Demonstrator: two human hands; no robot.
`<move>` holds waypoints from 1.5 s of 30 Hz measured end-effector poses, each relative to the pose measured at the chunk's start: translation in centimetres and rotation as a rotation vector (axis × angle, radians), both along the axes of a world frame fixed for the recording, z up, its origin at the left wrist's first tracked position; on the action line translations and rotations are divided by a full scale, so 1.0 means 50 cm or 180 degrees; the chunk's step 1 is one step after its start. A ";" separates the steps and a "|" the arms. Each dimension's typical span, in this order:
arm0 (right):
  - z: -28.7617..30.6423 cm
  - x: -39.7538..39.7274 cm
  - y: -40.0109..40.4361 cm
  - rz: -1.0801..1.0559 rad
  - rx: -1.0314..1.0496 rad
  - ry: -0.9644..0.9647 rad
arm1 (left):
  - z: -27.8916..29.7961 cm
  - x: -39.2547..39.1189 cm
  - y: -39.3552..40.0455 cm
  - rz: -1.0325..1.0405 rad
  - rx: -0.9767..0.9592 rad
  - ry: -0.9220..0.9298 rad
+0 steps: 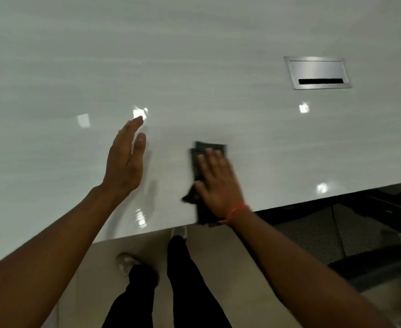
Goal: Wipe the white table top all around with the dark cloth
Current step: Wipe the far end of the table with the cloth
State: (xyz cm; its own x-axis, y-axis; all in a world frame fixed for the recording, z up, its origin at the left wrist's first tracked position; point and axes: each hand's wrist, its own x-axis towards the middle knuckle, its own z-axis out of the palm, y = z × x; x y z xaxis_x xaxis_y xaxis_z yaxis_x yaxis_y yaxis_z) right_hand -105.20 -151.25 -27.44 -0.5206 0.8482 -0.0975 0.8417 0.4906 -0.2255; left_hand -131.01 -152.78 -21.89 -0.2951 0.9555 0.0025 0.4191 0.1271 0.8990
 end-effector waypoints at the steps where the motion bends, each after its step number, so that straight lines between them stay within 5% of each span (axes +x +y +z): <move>1: 0.002 0.097 0.036 -0.0268 -0.0042 -0.0188 | -0.006 0.026 0.020 -0.0045 -0.0028 0.0005; 4: 0.031 0.386 0.089 -0.1018 -0.0314 -0.0616 | -0.012 0.113 0.082 -0.0248 -0.0070 -0.0020; 7: 0.042 0.514 0.087 -0.1623 -0.0527 -0.0676 | -0.017 0.186 0.129 -0.0367 -0.0028 -0.0177; 11: 0.015 0.380 0.095 -0.1842 -0.0261 -0.0560 | -0.027 0.241 0.143 -0.0444 -0.0155 -0.0300; 17: 0.012 -0.026 0.045 -0.0211 -0.0013 0.0188 | -0.019 0.259 0.147 -0.0372 -0.0244 -0.0322; 21: 0.013 0.033 -0.018 0.1022 0.0025 0.0098 | -0.007 0.191 0.128 -0.0018 -0.0193 -0.0591; 25: 0.014 0.230 0.051 -0.0003 -0.0109 -0.0263 | -0.039 0.057 0.090 0.0265 -0.0130 -0.0444; 28: 0.023 0.235 0.180 -0.0881 -0.0135 -0.0358 | -0.034 -0.033 0.083 0.0555 -0.0199 -0.0420; 32: -0.007 -0.067 0.378 -0.1019 0.0113 -0.0160 | -0.045 -0.153 0.085 0.0690 -0.0043 -0.0359; 35: -0.028 -0.398 0.375 -0.0527 0.0416 0.0242 | -0.043 -0.212 0.092 0.0856 0.0009 -0.0369; 38: -0.014 -0.604 0.152 0.0780 0.0344 0.0651 | -0.023 -0.193 0.087 0.1124 0.0586 -0.1745; 42: 0.019 -0.492 -0.074 0.1635 -0.0101 0.0312 | -0.004 -0.358 0.046 0.0903 0.0094 -0.0584; 45: 0.017 -0.326 0.002 0.0862 -0.0068 0.0057 | -0.014 -0.432 0.020 0.0891 0.0062 -0.0314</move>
State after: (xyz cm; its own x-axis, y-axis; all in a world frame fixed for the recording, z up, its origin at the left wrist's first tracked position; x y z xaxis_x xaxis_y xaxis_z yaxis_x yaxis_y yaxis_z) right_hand -121.50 -151.17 -26.60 -0.7299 0.6758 -0.1025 0.6763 0.6922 -0.2520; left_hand -152.60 -151.76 -22.57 -0.5468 0.8370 -0.0216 0.2809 0.2077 0.9370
